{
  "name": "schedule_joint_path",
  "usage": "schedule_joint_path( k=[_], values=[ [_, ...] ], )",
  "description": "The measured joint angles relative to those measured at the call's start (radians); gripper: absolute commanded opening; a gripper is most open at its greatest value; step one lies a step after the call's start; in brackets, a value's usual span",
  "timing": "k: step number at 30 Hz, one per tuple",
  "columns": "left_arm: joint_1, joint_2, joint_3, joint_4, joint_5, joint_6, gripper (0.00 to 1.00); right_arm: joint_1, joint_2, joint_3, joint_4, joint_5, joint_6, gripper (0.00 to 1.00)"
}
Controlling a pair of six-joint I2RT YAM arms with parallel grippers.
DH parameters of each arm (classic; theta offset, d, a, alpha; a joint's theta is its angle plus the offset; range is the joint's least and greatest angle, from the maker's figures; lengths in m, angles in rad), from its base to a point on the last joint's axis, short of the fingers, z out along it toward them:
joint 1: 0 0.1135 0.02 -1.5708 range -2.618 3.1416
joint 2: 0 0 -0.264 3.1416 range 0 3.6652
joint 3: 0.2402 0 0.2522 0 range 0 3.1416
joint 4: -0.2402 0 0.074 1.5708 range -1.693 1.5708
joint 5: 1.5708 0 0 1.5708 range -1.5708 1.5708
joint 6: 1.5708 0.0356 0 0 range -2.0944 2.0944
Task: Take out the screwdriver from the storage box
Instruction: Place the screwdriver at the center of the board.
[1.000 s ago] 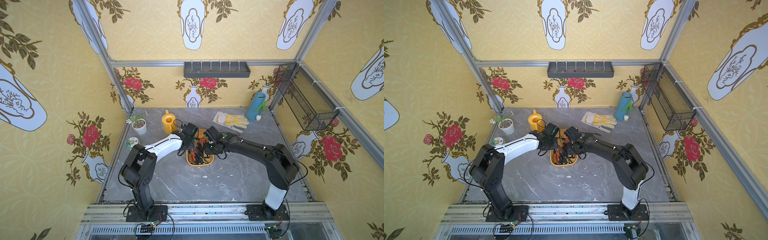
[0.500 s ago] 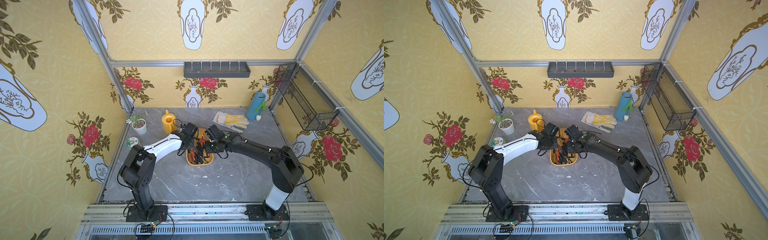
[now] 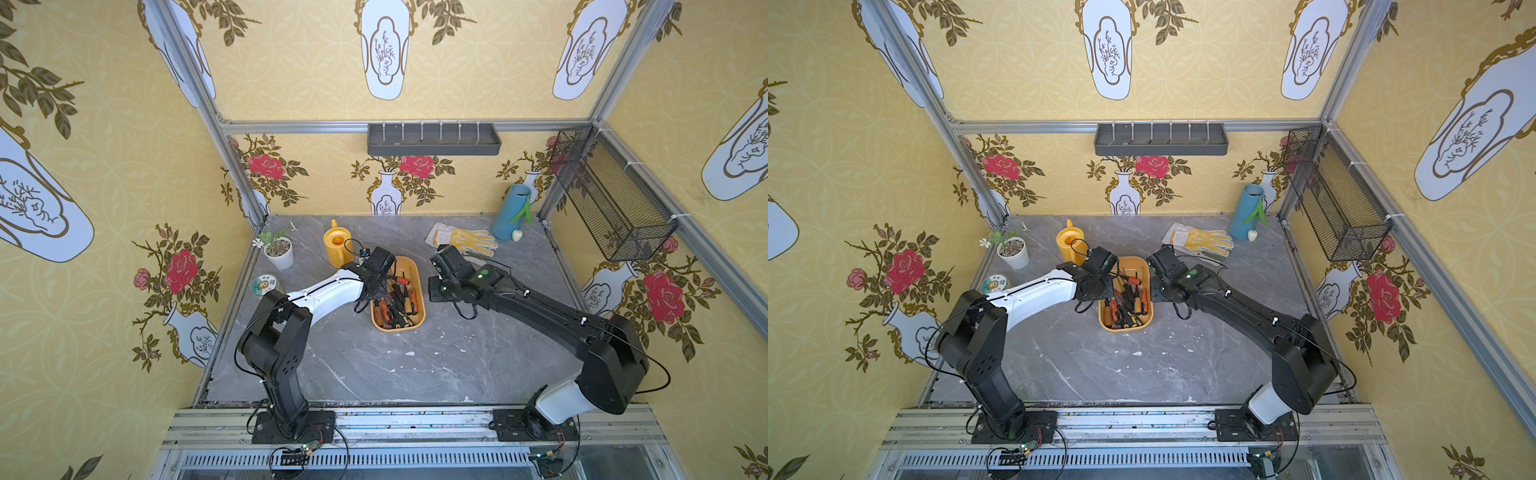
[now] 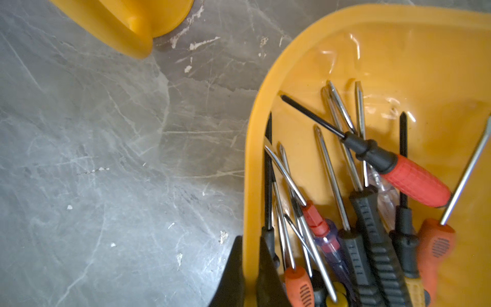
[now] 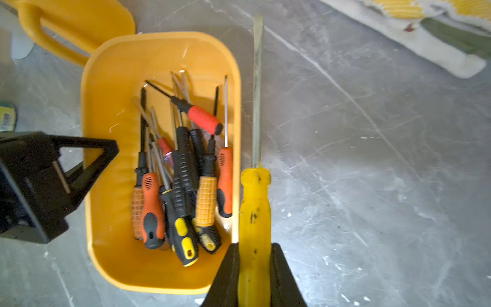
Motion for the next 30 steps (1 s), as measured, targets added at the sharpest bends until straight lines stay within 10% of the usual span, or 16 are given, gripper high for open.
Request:
schedule_joint_path(
  k=[7, 30],
  values=[
    [0.0, -0.014, -0.003, 0.008, 0.0, 0.01, 0.0, -0.142, -0.043, -0.121, -0.054, 0.005, -0.041, 0.0],
    [0.0, -0.02, -0.001, 0.03, 0.0, 0.044, 0.0, -0.156, 0.176, -0.221, 0.026, -0.08, -0.115, 0.0]
  ],
)
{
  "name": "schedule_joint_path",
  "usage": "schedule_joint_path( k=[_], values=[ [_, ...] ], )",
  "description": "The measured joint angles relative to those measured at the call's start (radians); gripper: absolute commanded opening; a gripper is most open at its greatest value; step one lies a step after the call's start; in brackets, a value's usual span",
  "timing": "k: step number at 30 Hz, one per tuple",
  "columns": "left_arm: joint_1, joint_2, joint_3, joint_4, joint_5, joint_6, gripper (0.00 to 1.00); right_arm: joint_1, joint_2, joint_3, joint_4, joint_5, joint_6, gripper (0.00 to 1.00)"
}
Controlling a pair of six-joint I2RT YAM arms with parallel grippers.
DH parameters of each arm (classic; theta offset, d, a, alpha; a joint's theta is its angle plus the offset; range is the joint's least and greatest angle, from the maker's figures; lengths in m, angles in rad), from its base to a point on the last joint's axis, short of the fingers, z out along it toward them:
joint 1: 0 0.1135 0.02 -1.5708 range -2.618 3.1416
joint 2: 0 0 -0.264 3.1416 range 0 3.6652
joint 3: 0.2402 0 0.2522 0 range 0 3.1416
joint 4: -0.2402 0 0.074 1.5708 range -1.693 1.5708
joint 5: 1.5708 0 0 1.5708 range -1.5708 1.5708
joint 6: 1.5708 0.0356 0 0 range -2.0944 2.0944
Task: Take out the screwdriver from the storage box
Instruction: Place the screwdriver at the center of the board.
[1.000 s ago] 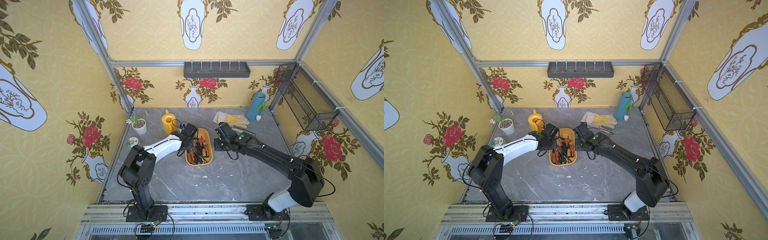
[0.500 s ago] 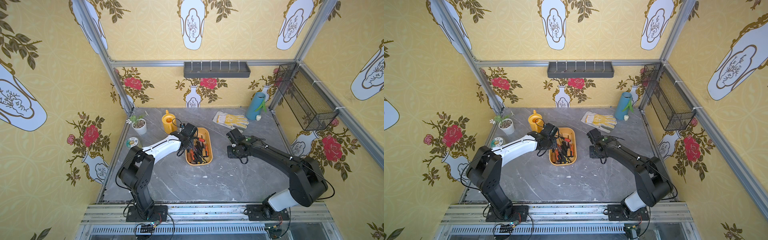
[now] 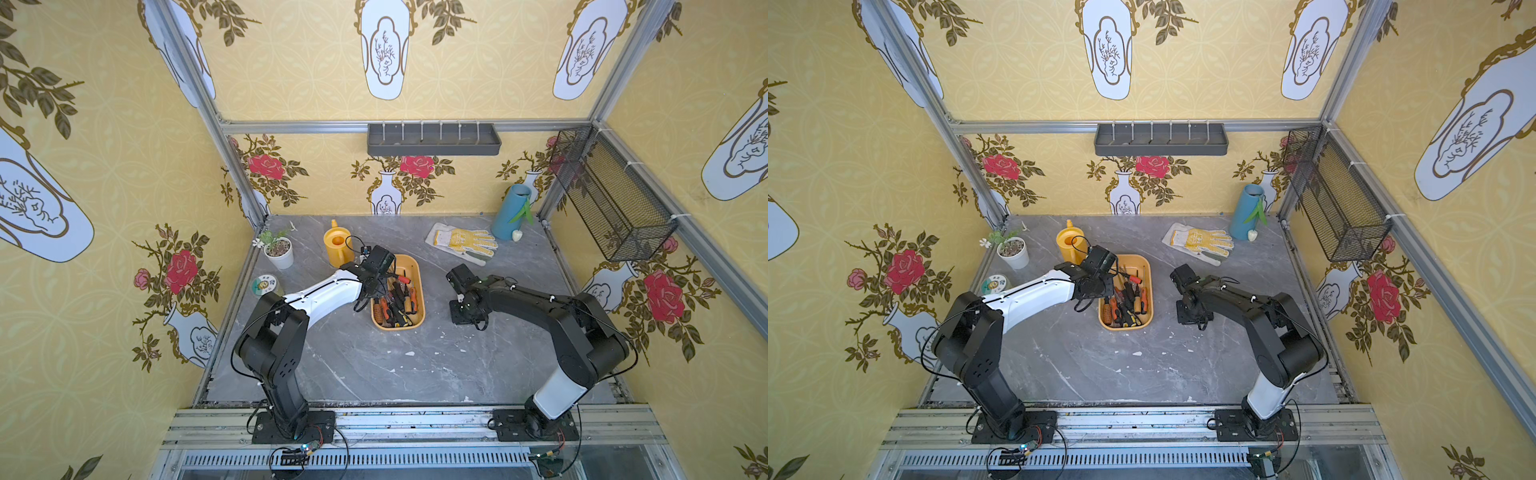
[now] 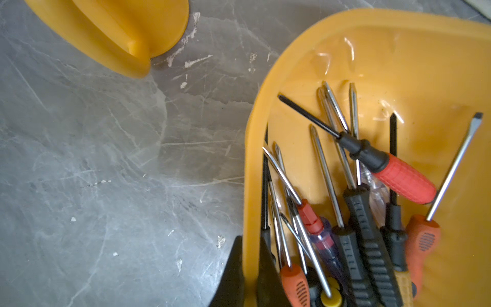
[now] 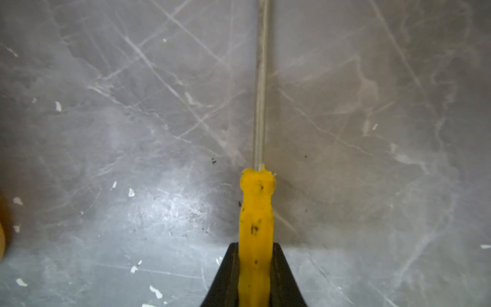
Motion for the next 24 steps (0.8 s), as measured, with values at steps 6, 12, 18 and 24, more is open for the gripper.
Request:
schedule_joint_path(
  k=[6, 12, 18, 24],
  values=[
    [0.0, 0.0, 0.002, 0.0, 0.0, 0.0, 0.0, 0.008, 0.055, 0.025, 0.011, -0.021, -0.029, 0.0],
    [0.0, 0.0, 0.002, -0.003, -0.004, -0.001, 0.0, 0.019, 0.091, 0.048, 0.007, -0.023, -0.042, 0.0],
    [0.0, 0.0, 0.002, -0.005, -0.008, -0.004, 0.0, 0.025, 0.104, 0.065, 0.003, -0.024, -0.063, 0.03],
    [0.0, 0.0, 0.008, -0.011, -0.008, -0.011, 0.0, 0.026, 0.107, 0.072, -0.006, -0.021, -0.064, 0.12]
  ],
)
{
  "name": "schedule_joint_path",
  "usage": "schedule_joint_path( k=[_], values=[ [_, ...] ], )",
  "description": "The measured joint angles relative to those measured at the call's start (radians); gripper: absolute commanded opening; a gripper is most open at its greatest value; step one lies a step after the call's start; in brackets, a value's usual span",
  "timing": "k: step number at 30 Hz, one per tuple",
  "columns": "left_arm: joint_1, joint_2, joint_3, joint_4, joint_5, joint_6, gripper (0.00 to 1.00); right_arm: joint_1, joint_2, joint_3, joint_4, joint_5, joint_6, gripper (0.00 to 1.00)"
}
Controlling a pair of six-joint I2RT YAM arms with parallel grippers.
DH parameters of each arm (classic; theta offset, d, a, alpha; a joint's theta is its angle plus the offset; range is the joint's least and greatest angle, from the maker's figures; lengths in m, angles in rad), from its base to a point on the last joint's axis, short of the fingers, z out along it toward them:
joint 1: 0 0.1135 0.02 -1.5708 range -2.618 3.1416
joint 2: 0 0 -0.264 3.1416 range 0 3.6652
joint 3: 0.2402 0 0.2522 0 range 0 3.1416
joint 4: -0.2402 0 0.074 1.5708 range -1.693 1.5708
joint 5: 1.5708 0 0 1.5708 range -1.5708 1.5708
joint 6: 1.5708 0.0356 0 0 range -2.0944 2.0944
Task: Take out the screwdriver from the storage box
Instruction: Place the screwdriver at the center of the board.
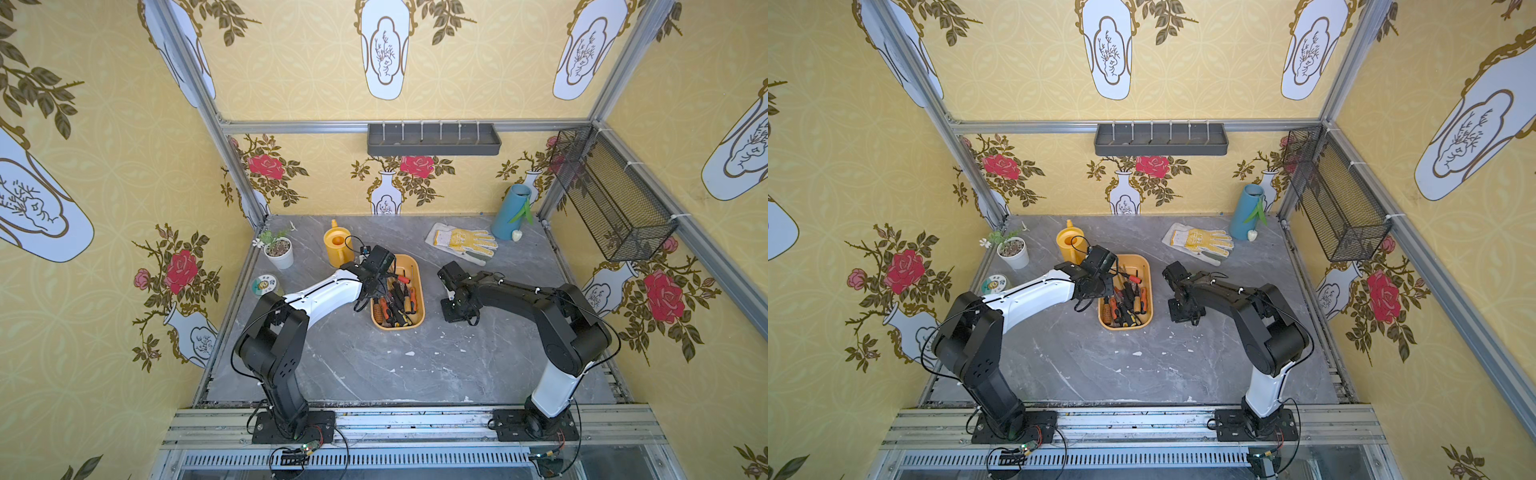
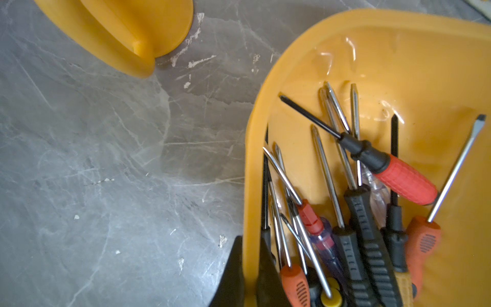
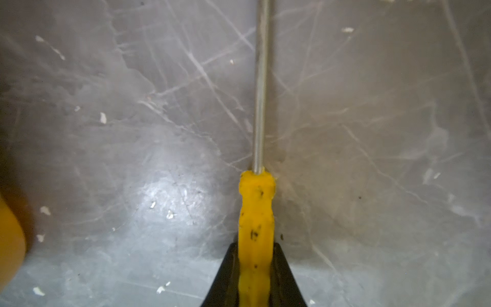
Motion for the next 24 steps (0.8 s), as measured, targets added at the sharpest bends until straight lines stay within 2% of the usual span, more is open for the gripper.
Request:
schedule_joint_path(
  k=[24],
  values=[
    [0.0, -0.004, 0.005, -0.007, -0.018, -0.008, 0.0, 0.001, -0.037, -0.022, 0.021, -0.001, 0.05, 0.39]
  ],
)
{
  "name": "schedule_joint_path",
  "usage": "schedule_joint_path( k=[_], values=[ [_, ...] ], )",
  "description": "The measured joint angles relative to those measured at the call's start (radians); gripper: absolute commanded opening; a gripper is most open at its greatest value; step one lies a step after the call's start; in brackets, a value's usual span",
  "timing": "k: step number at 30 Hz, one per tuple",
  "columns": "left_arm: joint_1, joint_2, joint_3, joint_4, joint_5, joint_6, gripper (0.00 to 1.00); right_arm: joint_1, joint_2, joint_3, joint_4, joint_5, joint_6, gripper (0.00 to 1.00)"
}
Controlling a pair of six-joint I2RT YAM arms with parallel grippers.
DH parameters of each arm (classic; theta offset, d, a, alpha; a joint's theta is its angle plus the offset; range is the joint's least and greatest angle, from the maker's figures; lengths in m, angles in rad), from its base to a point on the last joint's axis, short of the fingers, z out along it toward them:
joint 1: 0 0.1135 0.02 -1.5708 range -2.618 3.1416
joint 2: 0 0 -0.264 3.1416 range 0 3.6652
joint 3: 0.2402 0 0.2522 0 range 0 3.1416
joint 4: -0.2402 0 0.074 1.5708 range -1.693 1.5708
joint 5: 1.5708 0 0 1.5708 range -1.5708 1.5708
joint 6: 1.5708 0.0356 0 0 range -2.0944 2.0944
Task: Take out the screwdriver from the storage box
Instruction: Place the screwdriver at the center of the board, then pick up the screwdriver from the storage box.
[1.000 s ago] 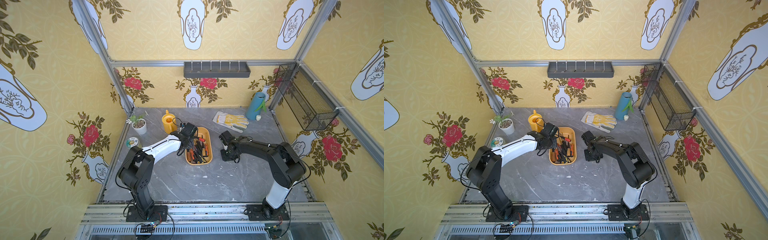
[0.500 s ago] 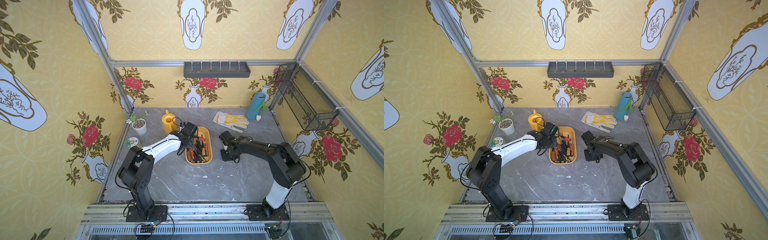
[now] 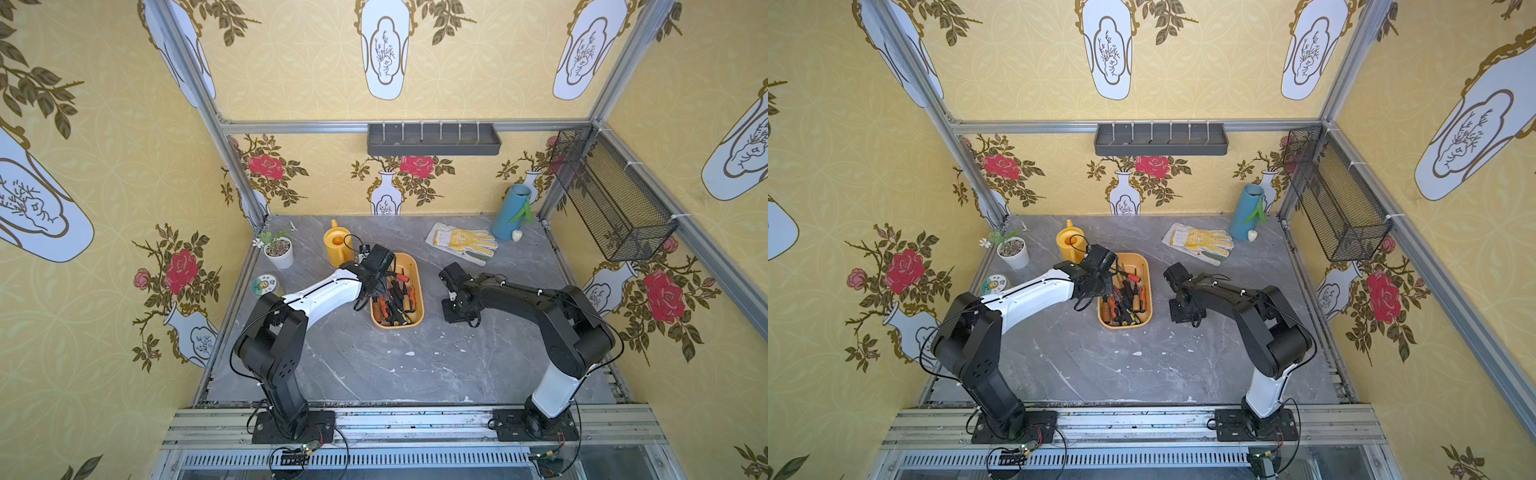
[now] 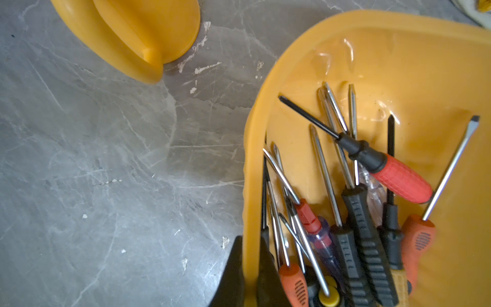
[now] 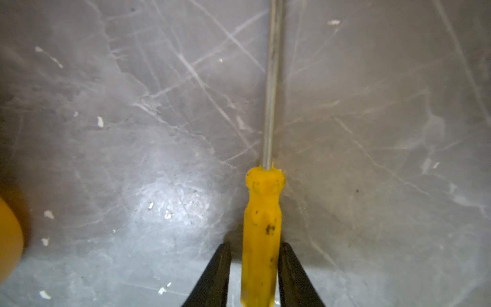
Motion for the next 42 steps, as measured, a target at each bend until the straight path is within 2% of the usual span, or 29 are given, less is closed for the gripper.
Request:
schedule_joint_path(
  k=[6, 16, 26, 32, 42],
  values=[
    [0.0, 0.0, 0.0, -0.001, 0.0, -0.008, 0.0, 0.0, -0.024, -0.016, -0.014, -0.013, 0.016, 0.41],
    [0.0, -0.014, -0.012, 0.003, 0.003, -0.02, 0.0, 0.0, -0.077, 0.003, -0.064, -0.01, 0.031, 0.54],
    [0.0, -0.05, -0.045, 0.03, 0.01, -0.014, 0.0, -0.005, -0.232, 0.048, -0.028, 0.027, -0.007, 0.54],
    [0.0, -0.067, -0.054, 0.059, 0.03, 0.029, 0.0, -0.007, -0.259, 0.109, 0.054, -0.069, -0.084, 0.54],
    [0.0, -0.067, -0.049, 0.062, 0.05, 0.072, 0.0, 0.009, -0.153, 0.236, 0.113, -0.303, -0.166, 0.53]
  ],
)
